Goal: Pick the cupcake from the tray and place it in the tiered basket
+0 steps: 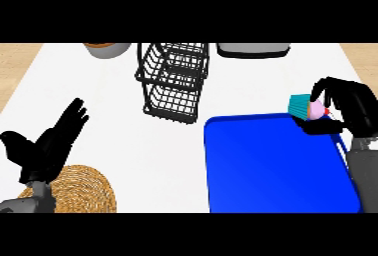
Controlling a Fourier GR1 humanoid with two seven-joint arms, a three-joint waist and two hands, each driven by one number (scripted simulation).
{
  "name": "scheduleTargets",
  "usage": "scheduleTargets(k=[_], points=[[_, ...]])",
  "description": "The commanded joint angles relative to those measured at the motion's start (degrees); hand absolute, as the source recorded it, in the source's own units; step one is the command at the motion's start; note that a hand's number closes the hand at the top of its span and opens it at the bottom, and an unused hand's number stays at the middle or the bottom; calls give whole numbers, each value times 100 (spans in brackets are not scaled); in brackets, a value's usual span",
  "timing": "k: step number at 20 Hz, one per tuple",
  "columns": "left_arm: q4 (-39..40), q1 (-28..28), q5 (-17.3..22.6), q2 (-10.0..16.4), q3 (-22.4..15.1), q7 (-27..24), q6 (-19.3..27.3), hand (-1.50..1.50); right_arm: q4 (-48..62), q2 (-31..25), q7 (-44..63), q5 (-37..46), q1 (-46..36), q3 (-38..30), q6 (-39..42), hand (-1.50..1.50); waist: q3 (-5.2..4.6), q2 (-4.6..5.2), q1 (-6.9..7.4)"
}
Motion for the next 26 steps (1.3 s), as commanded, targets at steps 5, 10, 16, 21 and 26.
scheduleTargets(k=[5, 10, 16, 21, 26], points=[[-201, 228, 14, 44, 65, -42, -157, 0, -1879, 114, 744, -940, -78, -94, 1066, 150, -5, -1, 21], [-131, -66, -25, -8, 59, 89, -136, 0, -2189, 411, 1943, -890, -917, 385, 1706, 150, -5, 15, 61], [-316, 11, -210, -167, -100, 172, 10, 0, -1252, 1290, 2695, -261, -2303, 1076, 1334, 150, -5, 27, 148], [-226, -50, -175, -147, -67, 271, -95, 0, -550, 1847, 3242, 46, -3126, 1186, 1175, 150, -4, 27, 120], [-155, 74, -178, -144, 76, 47, -154, 0, -15, 2076, 3579, 49, -3372, 1536, 710, 150, -4, 25, 108]])
